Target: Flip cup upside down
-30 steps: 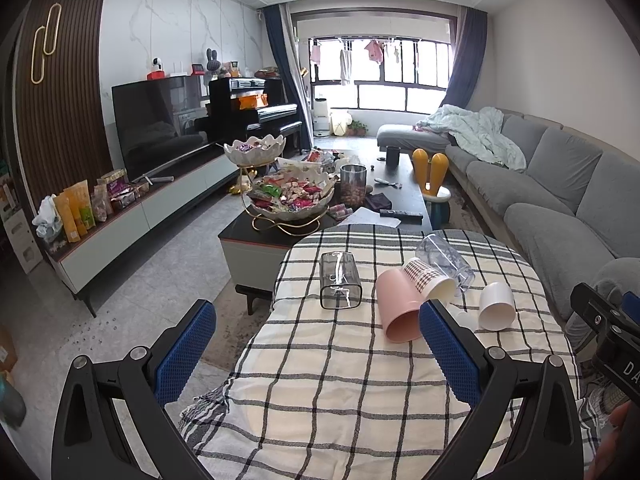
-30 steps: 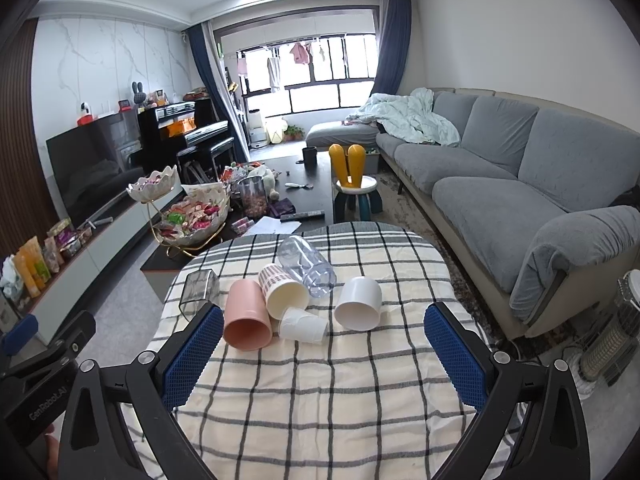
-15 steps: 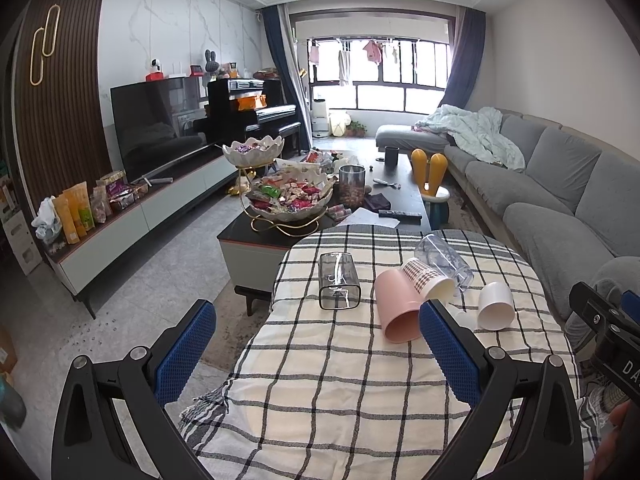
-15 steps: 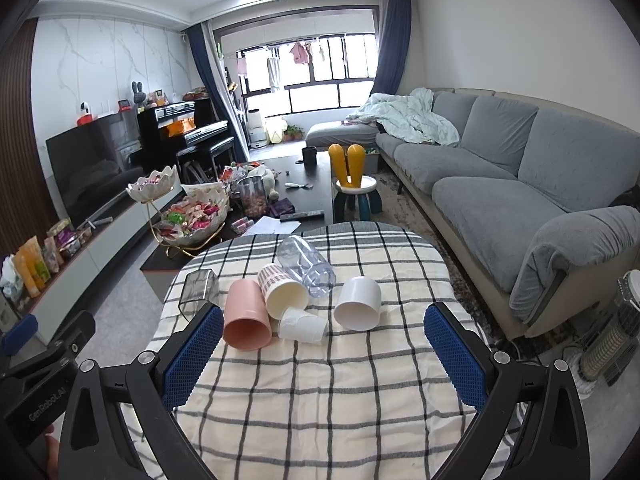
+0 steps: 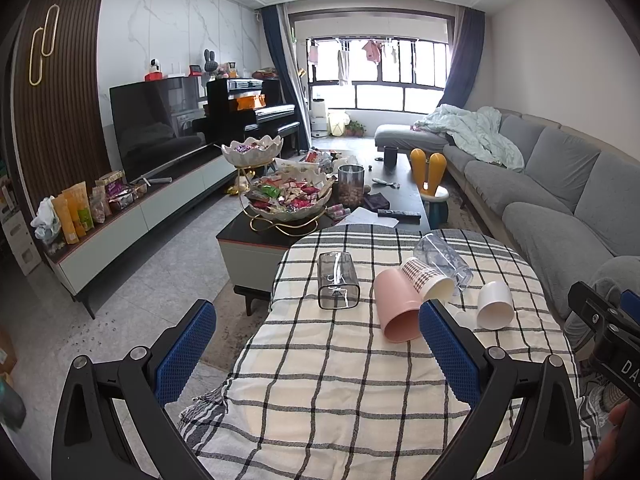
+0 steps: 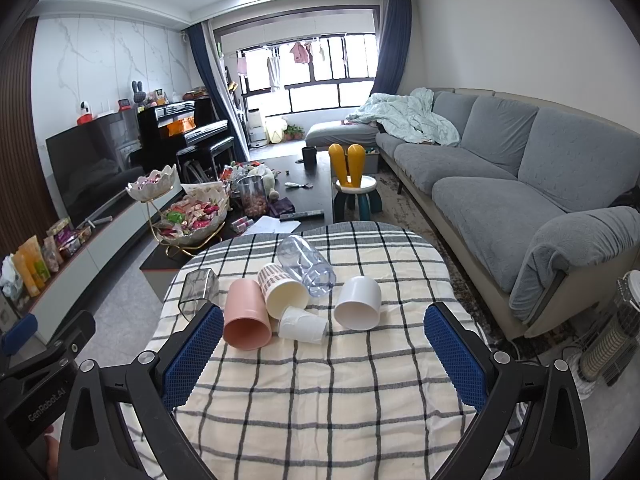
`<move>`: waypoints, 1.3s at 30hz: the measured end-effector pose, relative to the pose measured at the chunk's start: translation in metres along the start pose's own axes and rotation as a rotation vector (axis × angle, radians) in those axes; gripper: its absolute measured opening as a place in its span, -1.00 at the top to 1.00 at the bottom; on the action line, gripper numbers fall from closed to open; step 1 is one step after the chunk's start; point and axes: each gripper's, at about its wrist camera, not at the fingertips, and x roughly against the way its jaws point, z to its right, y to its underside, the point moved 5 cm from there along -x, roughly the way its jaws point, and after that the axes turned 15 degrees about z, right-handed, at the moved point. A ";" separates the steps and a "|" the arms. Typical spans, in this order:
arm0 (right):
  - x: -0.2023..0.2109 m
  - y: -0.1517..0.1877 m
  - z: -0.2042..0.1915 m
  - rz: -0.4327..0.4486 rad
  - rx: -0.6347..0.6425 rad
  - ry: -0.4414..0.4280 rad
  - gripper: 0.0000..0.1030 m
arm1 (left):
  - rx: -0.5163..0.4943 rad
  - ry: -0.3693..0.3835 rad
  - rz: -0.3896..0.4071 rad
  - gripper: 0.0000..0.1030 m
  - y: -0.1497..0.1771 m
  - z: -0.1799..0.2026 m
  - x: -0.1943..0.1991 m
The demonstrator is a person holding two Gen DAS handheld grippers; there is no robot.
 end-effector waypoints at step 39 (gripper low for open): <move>-0.038 0.012 -0.004 -0.027 0.011 0.009 -0.96 | -0.001 0.004 -0.040 -1.00 0.002 0.011 -0.025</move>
